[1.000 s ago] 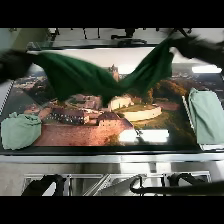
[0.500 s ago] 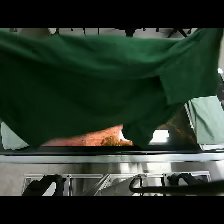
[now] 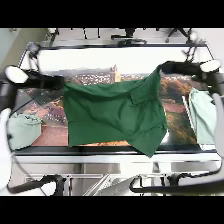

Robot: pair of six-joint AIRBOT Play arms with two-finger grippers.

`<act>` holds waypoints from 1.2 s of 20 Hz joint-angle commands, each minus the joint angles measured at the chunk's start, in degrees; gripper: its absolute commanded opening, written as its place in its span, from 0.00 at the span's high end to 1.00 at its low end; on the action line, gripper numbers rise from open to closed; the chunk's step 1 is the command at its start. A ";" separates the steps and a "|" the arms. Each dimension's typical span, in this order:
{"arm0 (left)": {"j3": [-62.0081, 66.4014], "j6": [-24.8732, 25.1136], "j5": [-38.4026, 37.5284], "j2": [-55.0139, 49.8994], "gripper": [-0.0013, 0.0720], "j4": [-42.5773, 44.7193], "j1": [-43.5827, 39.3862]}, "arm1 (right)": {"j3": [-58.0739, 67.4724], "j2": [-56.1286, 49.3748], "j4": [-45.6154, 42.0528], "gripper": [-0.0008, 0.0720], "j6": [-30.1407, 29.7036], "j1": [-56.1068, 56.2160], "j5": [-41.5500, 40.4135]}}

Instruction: Fold the shirts.

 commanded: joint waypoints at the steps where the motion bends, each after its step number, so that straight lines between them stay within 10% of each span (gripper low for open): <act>1: -0.74 1.42 7.93 -12.61 0.96 -12.70 2.34 | 0.07 -9.75 1.27 0.96 2.62 0.76 -2.25; 2: 0.61 2.29 7.26 -14.62 0.95 -15.45 3.28 | 0.07 -9.92 1.18 0.96 2.58 0.70 -2.08; 3: 3.26 2.71 4.31 -16.52 0.69 -17.29 4.31 | 0.17 -9.38 1.20 0.80 2.56 0.26 -1.57; 4: 6.27 2.67 0.20 -17.73 0.22 -17.99 5.42 | 0.20 -8.20 1.18 0.52 2.58 -0.48 -0.35; 5: 9.79 2.64 -5.01 -18.40 0.15 -18.10 6.80 | 0.20 -6.49 1.14 0.46 2.58 -1.84 2.03; 12: 10.62 2.60 -26.53 -8.90 0.18 -11.80 18.49 | -7.89 9.46 -12.76 0.49 13.51 -19.10 23.06; 16: -17.00 3.21 -20.44 2.51 0.18 -4.94 22.99 | -24.55 16.57 -13.79 0.48 13.31 -26.88 24.24; 24: -43.08 14.47 -2.19 1.51 0.18 -18.45 20.28 | -35.54 16.48 -7.13 0.48 10.29 -26.95 23.91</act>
